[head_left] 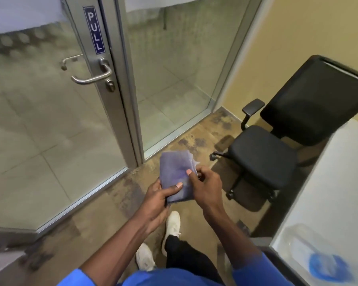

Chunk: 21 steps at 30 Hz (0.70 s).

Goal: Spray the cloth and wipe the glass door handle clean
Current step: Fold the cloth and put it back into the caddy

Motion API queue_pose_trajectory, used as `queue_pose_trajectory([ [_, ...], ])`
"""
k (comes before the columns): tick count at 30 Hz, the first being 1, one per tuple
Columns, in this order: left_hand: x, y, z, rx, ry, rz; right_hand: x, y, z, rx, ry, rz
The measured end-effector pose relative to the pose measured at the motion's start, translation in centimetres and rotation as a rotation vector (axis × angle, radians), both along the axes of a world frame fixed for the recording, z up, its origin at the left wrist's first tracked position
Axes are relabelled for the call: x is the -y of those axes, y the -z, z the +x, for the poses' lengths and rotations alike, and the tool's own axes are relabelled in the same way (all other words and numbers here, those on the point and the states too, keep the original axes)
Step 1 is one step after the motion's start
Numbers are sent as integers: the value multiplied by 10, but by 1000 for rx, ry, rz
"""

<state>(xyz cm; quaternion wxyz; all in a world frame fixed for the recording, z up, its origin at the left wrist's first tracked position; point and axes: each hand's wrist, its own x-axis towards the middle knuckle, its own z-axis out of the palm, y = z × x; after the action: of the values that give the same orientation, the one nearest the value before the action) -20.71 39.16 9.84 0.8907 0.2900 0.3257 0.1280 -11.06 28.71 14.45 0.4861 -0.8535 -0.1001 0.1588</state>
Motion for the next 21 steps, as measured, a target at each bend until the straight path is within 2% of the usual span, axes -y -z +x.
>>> queue_pose_trajectory([
  [3, 25, -1, 2, 91, 29, -111, 32, -1, -5, -224, 12, 140],
  [5, 43, -1, 4, 38, 80, -59, 55, 3, -7, -204, 46, 111],
  [9, 79, 1, 14, -95, 187, 193, 107, 9, -4, -64, 170, -18],
  [13, 127, 5, 31, -151, 302, 348, 169, 19, 3, -105, 308, 35],
  [17, 192, 7, 55, -136, 430, 320, 249, 22, 28, -283, 380, 150],
  [21, 262, 20, 85, -161, 573, 313, 328, 31, 59, -291, 313, 128],
])
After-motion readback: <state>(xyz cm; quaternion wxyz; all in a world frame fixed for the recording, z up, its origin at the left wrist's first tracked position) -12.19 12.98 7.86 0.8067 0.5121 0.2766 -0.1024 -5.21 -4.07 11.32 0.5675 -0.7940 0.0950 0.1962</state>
